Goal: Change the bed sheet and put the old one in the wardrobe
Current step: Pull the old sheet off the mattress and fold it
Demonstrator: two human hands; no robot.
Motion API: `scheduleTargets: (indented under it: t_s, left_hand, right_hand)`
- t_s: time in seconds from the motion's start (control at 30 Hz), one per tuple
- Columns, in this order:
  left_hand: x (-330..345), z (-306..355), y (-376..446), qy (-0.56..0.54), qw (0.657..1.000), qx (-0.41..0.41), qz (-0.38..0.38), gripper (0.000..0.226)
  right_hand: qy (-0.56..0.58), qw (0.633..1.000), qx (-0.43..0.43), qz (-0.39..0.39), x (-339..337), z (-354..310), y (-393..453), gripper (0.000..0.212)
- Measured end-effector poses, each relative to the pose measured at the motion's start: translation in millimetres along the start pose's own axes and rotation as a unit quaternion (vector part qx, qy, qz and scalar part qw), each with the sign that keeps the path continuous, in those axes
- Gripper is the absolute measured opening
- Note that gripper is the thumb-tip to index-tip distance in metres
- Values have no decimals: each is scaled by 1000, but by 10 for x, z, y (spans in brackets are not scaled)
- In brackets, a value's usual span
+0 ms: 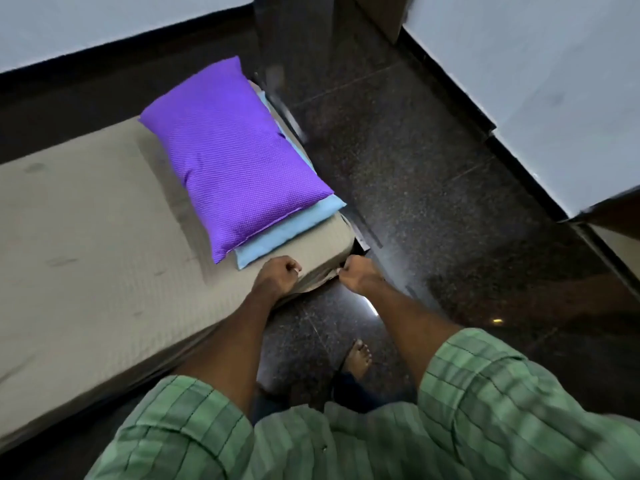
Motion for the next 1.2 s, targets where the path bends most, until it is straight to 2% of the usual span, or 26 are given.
scheduleTargets:
  t_s: [0.13, 0.23, 0.37, 0.43, 0.53, 0.63, 0.7, 0.77, 0.8, 0.9, 0.93, 1.07, 1.17, 1.2]
  left_hand:
    - [373, 413, 264, -98, 994, -53, -7, 23]
    - [561, 431, 563, -181, 973, -140, -9, 15]
    - [843, 345, 1071, -258, 941, -220, 6, 16]
    - [1057, 330, 1270, -276, 929, -247, -10, 18]
    - [1381, 314, 1742, -329, 893, -305, -23, 19]
    - [1742, 232, 2083, -365, 855, -366, -46, 27]
    - [2081, 142, 2177, -393, 823, -407, -54, 35]
    - [2273, 120, 2238, -404, 803, -434, -60, 42]
    - [2337, 109, 2310, -412, 792, -445, -64, 45]
    - [2463, 86, 2461, -447, 760, -467, -72, 48]
    - [2505, 99, 2471, -459, 748, -473, -75, 48]
    - [2557, 409, 2516, -538, 688, -483, -57, 60]
    - [2590, 471, 2660, -585, 651, -483, 21, 58]
    - [2653, 422, 2682, -575, 653, -489, 63, 58]
  right_hand:
    - [5, 1000, 3, -29, -283, 276, 531, 42]
    - [10, 998, 1, -61, -402, 200, 1009, 43]
    - [32, 996, 22, -77, -378, 131, 1623, 47]
    - [56, 993, 66, -79, -244, 255, 1867, 55]
    - [100, 983, 140, -68, -69, 445, 2332, 64]
    - [121, 975, 163, -90, 186, 641, 2719, 73]
    - [157, 964, 189, -103, 522, 905, 3070, 91]
    - [187, 955, 214, -83, 801, 1188, 3396, 110]
    - [201, 955, 205, -70, 846, 1222, 3491, 105]
    - [204, 968, 138, -46, 638, 973, 3320, 52]
    - [213, 967, 132, -50, 623, 969, 3267, 41]
    - [265, 951, 130, -92, 452, 991, 3169, 39]
    - [308, 933, 73, -169, 125, 846, 3086, 43]
    - [321, 925, 56, -197, -2, 809, 3028, 42]
Point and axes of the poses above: each hand's wrist, its own y-axis towards the middle knuckle, its own x-axis out of the palm, z = x × y, the point moved 3 cm from there along y, towards the middle knuckle, and after that the axes turned 6 degrees about y, right-handed, at the moved point
